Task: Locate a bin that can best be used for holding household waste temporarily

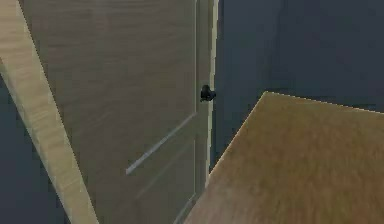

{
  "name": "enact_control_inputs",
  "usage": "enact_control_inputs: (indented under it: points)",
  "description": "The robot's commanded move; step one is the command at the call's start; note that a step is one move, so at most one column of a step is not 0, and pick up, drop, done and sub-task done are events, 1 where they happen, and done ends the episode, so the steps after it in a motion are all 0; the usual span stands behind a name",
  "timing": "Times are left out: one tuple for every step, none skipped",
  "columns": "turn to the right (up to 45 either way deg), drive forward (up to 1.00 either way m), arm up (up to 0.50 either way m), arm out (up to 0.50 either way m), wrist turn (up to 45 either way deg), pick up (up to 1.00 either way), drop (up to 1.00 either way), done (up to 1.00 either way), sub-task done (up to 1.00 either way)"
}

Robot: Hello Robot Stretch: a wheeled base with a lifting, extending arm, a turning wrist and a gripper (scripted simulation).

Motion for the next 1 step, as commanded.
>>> enact_control_inputs:
  points:
    - [45.0, 0.00, 0.00, 0.00, 0.0, 0.00, 0.00, 0.00, 0.00]
